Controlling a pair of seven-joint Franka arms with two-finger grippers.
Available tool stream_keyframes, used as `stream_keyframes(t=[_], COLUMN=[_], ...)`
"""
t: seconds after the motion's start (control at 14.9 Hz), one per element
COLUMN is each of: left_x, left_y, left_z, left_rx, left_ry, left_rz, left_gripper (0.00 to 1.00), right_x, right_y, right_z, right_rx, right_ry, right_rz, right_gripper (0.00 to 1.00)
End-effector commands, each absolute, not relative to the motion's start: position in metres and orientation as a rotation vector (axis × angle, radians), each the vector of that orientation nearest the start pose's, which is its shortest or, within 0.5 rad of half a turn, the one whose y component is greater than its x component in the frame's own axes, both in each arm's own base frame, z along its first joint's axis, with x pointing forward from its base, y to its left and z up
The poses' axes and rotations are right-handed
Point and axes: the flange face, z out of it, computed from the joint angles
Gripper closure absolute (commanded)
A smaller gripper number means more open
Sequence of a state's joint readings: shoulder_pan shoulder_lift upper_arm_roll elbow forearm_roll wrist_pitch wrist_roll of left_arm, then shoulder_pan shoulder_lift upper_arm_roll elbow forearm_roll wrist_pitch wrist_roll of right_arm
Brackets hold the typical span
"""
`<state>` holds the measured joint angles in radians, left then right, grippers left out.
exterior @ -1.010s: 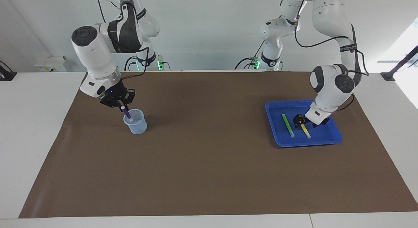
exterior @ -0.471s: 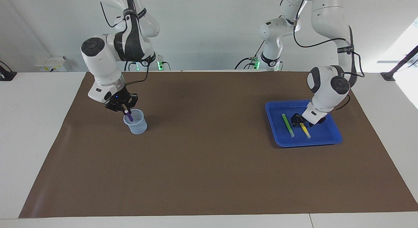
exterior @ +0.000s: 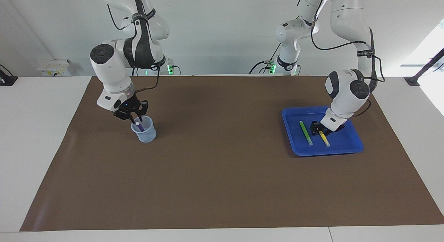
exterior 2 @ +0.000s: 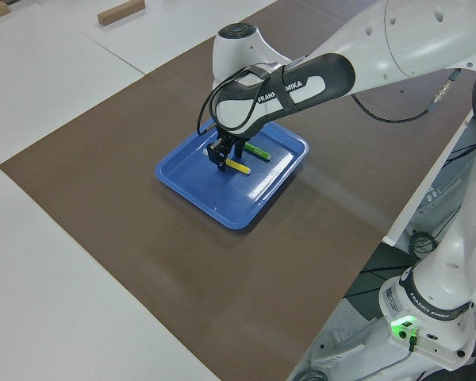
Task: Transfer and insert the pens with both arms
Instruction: 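Insert the purple pen into the cup while the left gripper returns to tray, then grasp the yellow pen with the left gripper while the right gripper withdraws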
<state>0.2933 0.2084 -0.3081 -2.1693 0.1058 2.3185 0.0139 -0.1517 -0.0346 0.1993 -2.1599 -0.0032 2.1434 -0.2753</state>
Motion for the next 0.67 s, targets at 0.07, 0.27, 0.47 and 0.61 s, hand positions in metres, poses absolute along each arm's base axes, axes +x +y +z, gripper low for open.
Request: stream_keyframes(t=[0.07, 0.27, 0.47, 0.61], left_x=[0.544, 0.546, 0.547, 0.549], left_y=[-0.002, -0.001, 0.004, 0.006], left_z=[0.299, 0.300, 0.300, 0.303], left_rx=[-3.104, -3.104, -3.106, -3.106], left_ry=[0.133, 0.132, 0.125, 0.119], left_rz=[0.042, 0.035, 0.035, 0.030], left_gripper=[0.61, 0.99, 1.00, 1.00], right_x=[0.542, 0.548, 0.556, 0.558], right_y=[0.022, 0.022, 0.016, 0.014], right_z=[0.434, 0.458, 0.490, 0.509], right_rx=[-3.124, -3.123, -3.127, -3.131], right_ry=[-0.523, -0.508, -0.461, -0.429], right_rz=[-0.096, -0.169, -0.192, -0.199], right_gripper=[0.00, 0.00, 0.00, 0.00])
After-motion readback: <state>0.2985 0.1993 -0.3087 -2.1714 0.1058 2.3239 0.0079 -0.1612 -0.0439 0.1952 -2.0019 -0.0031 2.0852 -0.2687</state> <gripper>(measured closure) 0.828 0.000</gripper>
